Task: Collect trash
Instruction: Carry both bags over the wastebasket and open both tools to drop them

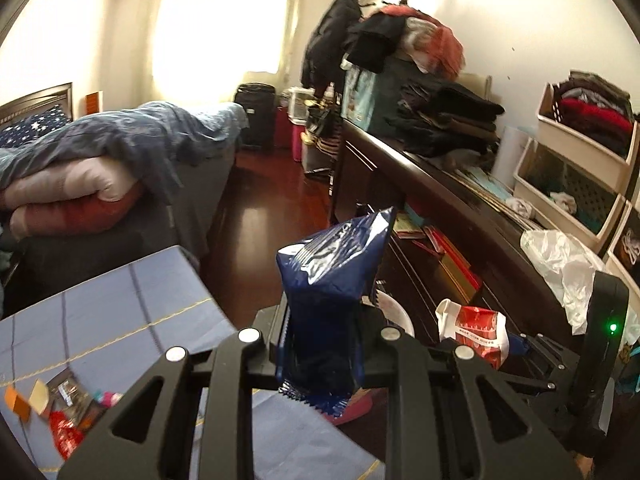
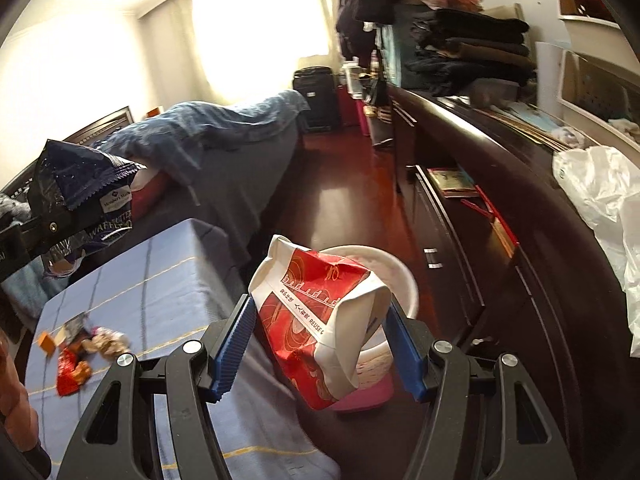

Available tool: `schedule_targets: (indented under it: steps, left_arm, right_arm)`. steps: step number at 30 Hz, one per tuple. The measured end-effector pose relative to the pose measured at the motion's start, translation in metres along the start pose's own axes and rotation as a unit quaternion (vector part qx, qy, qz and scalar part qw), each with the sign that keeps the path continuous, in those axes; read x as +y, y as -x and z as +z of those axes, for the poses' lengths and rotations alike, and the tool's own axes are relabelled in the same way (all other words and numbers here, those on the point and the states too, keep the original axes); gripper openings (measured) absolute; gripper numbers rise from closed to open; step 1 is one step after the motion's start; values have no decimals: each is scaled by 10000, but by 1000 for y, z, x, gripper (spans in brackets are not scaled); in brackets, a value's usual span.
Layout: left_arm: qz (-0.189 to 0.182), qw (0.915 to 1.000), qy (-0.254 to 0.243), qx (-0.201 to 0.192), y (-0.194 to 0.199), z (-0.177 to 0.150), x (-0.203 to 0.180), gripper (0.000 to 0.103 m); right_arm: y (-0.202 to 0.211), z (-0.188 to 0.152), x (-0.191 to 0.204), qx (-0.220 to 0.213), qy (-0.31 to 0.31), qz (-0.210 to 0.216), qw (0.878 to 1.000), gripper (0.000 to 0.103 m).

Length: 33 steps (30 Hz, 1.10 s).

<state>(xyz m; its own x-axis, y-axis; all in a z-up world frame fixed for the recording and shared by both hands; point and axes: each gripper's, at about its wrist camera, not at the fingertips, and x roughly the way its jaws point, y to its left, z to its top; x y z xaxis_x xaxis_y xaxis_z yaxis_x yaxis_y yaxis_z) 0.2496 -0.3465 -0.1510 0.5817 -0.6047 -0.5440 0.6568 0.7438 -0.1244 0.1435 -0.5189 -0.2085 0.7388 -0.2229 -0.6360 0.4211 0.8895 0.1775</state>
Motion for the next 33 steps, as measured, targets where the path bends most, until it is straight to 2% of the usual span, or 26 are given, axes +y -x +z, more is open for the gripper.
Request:
schedule_targets:
  steps: [11,19,30,33]
  left_arm:
    - [-449,9980,-185,393,-87,2,-25,24]
    - [-520,9957,-341,686,-146,-4,-28,24]
    - [-556,9915,-181,1165,-208,-12,-13,24]
    - [-598,9899,-60,1286,-222,-13,-9,27]
  right_arm:
    - [-41,5,-26,104,-103,-425,9990,65]
    - [-79,6,-39,260,-118,-627,9976,65]
    - [-122,7,-40,385,-38,-921,9950,65]
    - [-135,6,-42,436,-15,-1031,9937,65]
